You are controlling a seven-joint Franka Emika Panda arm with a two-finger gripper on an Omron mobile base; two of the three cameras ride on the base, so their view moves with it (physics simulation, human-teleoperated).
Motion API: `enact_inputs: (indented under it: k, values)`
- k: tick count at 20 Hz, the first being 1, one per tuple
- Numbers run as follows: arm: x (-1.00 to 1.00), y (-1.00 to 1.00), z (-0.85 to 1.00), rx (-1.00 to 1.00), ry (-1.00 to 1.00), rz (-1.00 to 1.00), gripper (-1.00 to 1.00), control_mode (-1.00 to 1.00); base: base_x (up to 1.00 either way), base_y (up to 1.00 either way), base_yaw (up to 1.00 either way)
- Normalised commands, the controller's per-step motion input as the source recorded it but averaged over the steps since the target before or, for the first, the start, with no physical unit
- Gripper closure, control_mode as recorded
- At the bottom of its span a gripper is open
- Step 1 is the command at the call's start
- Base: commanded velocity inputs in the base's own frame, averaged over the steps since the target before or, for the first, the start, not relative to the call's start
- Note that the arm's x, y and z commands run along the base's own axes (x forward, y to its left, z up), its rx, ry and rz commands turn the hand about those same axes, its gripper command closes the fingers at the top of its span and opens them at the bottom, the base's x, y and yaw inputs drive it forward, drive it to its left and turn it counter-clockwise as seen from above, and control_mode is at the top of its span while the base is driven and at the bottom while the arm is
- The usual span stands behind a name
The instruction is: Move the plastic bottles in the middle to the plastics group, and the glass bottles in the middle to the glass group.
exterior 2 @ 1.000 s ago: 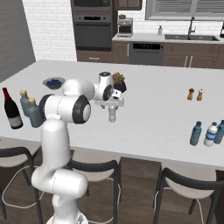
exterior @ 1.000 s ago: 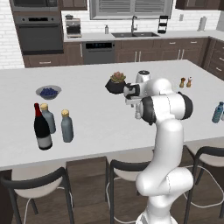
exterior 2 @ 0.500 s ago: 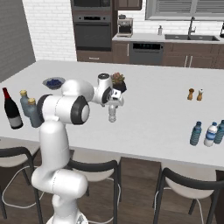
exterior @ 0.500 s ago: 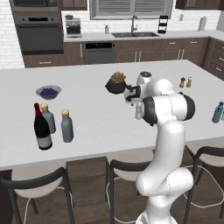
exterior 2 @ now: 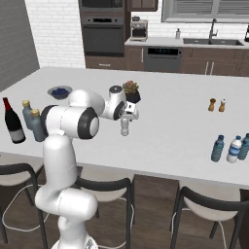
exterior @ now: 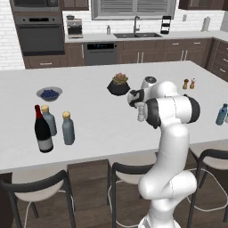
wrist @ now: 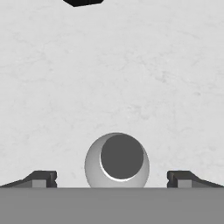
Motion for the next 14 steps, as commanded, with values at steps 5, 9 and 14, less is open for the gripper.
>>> enact_inputs:
  k: [5, 9, 14]
  values:
    - [0.02, 0.00, 0.00, 0.00, 0.00, 0.00, -1.00, -1.00, 0.00, 0.00, 0.00]
    - [0.04, 0.00, 0.00, 0.00, -0.01, 0.00, -1.00, -1.00, 0.00, 0.00, 0.00]
    - [0.08, 0.00, 0.00, 0.00, 0.00, 0.00, -1.00, -1.00, 0.00, 0.00, 0.00]
